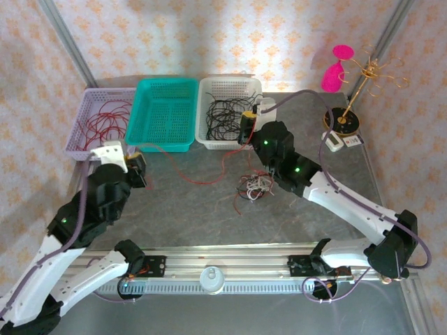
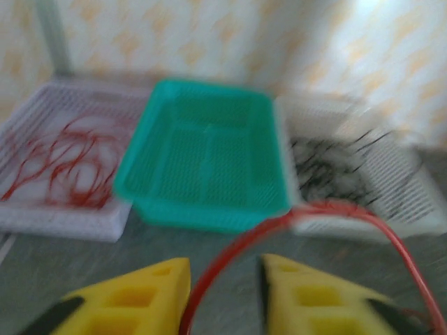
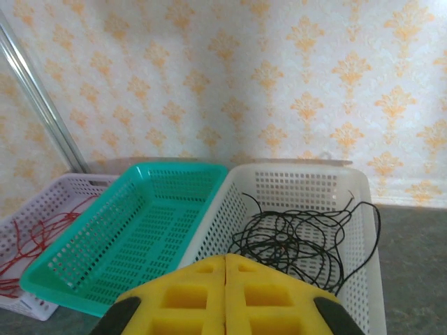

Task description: Untangle the cables

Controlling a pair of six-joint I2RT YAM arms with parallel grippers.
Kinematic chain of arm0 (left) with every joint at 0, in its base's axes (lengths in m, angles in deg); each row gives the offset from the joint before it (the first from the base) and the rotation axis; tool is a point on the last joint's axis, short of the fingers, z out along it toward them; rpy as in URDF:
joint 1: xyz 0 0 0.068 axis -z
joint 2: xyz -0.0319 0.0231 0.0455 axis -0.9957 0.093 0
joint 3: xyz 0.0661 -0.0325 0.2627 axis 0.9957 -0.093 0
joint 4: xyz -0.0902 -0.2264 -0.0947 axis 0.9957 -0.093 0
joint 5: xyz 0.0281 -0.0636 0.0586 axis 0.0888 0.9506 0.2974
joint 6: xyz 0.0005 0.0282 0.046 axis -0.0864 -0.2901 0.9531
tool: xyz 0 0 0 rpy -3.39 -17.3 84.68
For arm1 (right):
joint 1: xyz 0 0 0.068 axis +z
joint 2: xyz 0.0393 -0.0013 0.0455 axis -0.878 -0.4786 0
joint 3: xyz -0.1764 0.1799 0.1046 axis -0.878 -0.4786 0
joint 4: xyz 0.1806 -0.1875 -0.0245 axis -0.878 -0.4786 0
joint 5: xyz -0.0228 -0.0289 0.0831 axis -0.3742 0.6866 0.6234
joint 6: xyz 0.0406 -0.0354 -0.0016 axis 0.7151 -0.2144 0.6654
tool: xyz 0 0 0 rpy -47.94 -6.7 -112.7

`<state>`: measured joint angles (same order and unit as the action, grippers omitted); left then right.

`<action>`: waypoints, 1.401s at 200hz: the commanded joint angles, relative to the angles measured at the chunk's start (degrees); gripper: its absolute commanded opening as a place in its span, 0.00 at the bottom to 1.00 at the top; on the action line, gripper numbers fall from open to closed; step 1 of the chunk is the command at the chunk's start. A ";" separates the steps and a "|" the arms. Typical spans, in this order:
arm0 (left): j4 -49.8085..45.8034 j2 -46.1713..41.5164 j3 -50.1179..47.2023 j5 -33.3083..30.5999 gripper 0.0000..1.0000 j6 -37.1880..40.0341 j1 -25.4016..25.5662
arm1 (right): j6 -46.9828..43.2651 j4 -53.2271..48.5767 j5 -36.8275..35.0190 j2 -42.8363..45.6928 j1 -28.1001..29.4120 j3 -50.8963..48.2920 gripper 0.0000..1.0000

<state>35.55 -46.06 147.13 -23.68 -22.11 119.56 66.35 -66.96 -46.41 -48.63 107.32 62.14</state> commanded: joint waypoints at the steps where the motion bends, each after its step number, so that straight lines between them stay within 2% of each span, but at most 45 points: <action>1: -4.61 2.78 -0.65 -5.29 0.50 -6.40 0.17 | -0.19 -3.13 3.28 -0.86 -0.29 0.35 0.00; 21: 1.86 2.74 -3.57 1.80 0.69 -4.33 0.17 | -0.43 -3.29 5.52 -1.76 -0.30 0.22 0.00; 27: 4.41 2.64 -4.39 5.86 0.74 -3.40 0.17 | -0.43 -4.37 5.94 -2.20 -0.30 0.92 0.00; 35: 8.00 2.52 -5.39 11.34 0.91 -2.05 0.17 | -0.55 -5.75 6.26 -2.69 -0.30 1.94 0.00; 42: 11.51 2.46 -6.30 17.01 0.95 -0.76 0.17 | -0.58 -6.58 6.27 -2.88 -0.30 2.53 0.00; 70: 28.77 3.49 -10.69 41.61 0.93 2.53 0.25 | -0.30 -8.11 6.90 -3.50 -0.30 4.07 0.00; 96: 42.20 8.24 -12.27 55.41 0.90 4.98 0.26 | 0.56 -8.85 8.09 -4.15 -0.34 4.98 0.00; 131: 51.64 14.61 -11.40 64.60 0.90 5.73 1.50 | 1.44 -10.57 8.49 -4.57 -0.29 6.13 0.00; 171: 55.05 19.19 -11.83 65.31 0.90 6.89 4.95 | 1.77 -11.35 8.31 -4.48 -0.30 6.79 0.00; 203: 56.40 22.99 -10.98 61.05 0.80 7.18 5.27 | 2.45 -11.70 9.17 -4.44 -0.30 7.07 0.00; 229: 57.56 26.19 -9.39 58.16 0.67 7.27 5.27 | 3.27 -11.57 9.79 -3.85 -0.30 6.83 0.00; 241: 58.82 27.34 -8.87 58.20 0.51 6.29 5.27 | 3.49 -11.38 9.81 -3.45 -0.30 6.49 0.00; 252: 59.02 27.40 -8.46 57.24 0.29 5.75 5.40 | 3.68 -11.24 9.26 -3.11 -0.30 6.02 0.00; 267: 58.33 25.14 -8.01 52.50 0.01 5.39 6.88 | 4.49 -10.13 7.51 -2.49 -0.30 4.45 0.00; 280: 54.77 22.67 -6.37 49.43 0.00 6.36 9.09 | 6.88 -7.12 5.42 -1.73 -0.30 1.68 0.04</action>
<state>90.30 -18.76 136.22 32.20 -16.58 125.59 69.54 -77.96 -37.60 -53.00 107.32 66.90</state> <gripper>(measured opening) 0.036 0.085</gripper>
